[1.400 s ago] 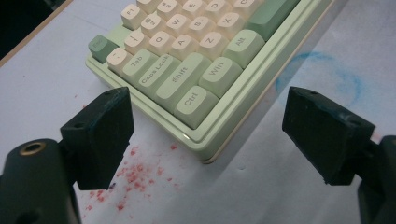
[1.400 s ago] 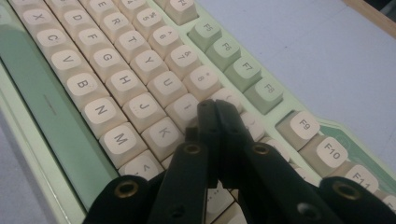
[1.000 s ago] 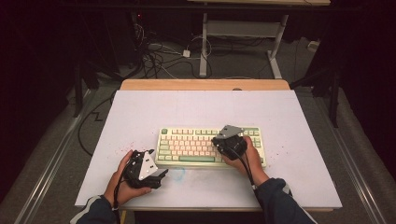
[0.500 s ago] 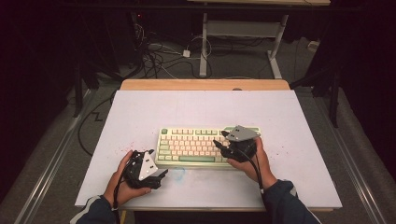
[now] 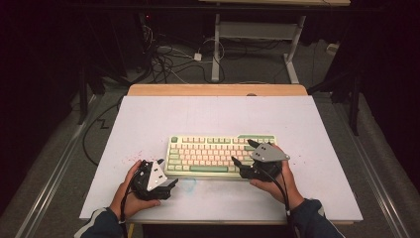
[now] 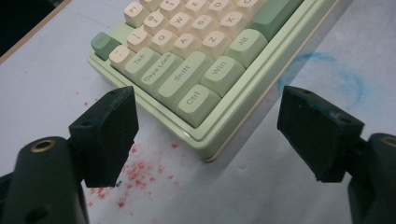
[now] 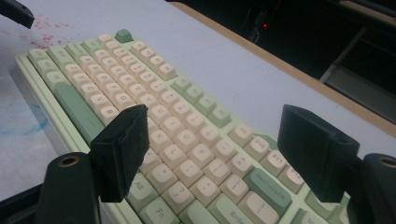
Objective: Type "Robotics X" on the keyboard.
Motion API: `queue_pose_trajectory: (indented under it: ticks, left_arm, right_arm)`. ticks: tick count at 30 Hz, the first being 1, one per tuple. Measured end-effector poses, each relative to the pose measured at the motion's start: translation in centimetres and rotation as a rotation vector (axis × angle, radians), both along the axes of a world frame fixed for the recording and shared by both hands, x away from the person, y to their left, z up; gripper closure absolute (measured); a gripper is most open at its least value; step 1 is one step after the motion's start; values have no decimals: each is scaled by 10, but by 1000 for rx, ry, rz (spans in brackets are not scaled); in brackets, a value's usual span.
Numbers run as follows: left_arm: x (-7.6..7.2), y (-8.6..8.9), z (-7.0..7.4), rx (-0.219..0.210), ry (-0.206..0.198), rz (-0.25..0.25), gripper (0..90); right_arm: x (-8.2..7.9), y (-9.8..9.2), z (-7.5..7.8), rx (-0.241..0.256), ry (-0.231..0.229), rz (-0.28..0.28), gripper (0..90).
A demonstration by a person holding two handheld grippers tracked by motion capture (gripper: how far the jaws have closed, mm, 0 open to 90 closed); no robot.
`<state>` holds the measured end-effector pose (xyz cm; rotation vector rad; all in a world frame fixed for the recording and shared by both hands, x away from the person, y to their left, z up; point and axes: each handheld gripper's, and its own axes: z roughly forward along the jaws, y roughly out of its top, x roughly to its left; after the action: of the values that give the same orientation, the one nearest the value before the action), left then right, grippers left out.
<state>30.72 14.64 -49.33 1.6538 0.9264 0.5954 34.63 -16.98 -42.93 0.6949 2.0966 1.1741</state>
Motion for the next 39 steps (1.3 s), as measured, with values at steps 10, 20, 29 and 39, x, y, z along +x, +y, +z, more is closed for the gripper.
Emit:
queue_pose_trajectory:
  ticks: [10,20,29,39]
  left_arm:
    - [1,0,2,-12,6,9,205]
    - [0,3,11,-42,2,11,286]
    - [-3,5,23,-68,61,-71,660]
    - [5,-6,38,-54,90,-84,871]
  right_arm:
    - [-21,-21,-11,-11,-36,-20,229]
    - [-33,-37,-20,-3,-51,-34,235]
    - [-45,-44,-27,-37,-37,-34,235]
    - [-52,-48,-33,-58,-18,-29,235]
